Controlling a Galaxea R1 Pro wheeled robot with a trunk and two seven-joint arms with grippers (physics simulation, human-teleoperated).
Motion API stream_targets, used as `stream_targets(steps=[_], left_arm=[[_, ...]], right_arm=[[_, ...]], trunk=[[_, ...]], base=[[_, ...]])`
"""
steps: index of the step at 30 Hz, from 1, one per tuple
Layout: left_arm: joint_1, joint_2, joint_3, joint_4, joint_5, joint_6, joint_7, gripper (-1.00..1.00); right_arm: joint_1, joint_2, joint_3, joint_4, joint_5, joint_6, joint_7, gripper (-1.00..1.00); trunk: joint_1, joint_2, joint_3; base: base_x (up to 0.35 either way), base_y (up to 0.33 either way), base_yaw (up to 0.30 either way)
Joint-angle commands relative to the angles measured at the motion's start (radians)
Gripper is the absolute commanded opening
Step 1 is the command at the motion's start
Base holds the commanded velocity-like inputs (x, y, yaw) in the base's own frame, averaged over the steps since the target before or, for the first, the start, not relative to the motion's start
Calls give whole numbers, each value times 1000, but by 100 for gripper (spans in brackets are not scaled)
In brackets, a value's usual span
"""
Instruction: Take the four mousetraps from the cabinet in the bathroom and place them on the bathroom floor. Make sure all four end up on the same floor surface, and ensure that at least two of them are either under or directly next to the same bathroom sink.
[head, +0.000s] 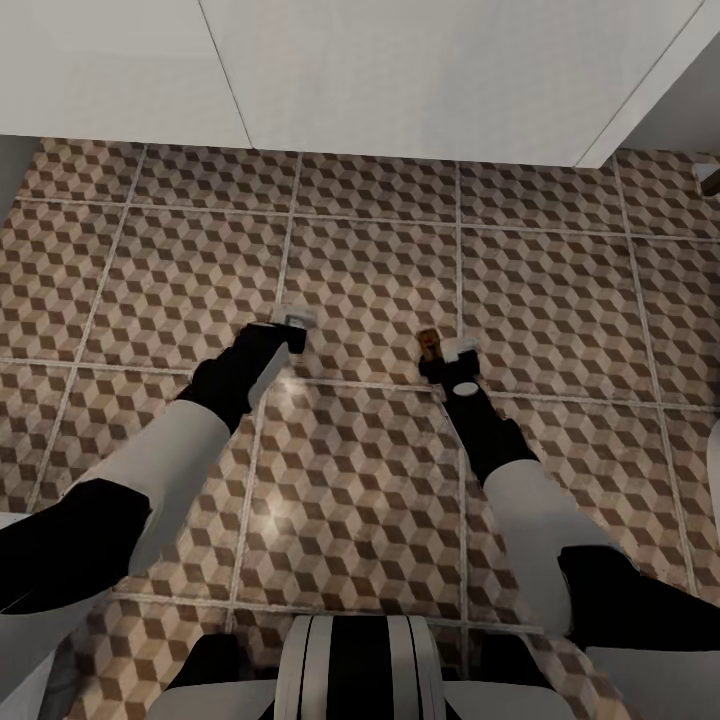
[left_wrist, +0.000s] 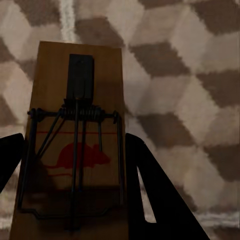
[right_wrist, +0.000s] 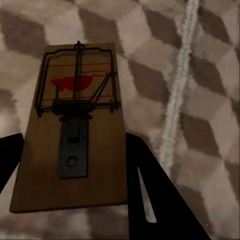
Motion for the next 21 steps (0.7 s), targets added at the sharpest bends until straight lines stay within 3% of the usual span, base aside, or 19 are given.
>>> stream_targets(steps=[1,8,12,17,21], left_arm=[[-12,1,-5,8,12,5,9,-100],[-135,3,-5,153,12,15,10,-100],[-161,13,-2,214,13,15,10,-100],[-167,34,3,271,13,3,10,-100],[-168,44,8,349,15,-102,8,-100]], right_arm=[[-9,1,-4,-1,6,15,3,-100],[-144,4,-3,17,4,154,5,-100],[-223,7,-3,37,4,226,5,-100],[-280,12,-3,59,3,259,5,-100],[-299,20,-2,72,2,268,5,-100]], trunk=[[0,0,-1],[0,0,-1],[0,0,-1],[0,0,-1],[0,0,-1]], base=[[0,0,0],[0,0,0],[0,0,0],[0,0,0],[0,0,0]])
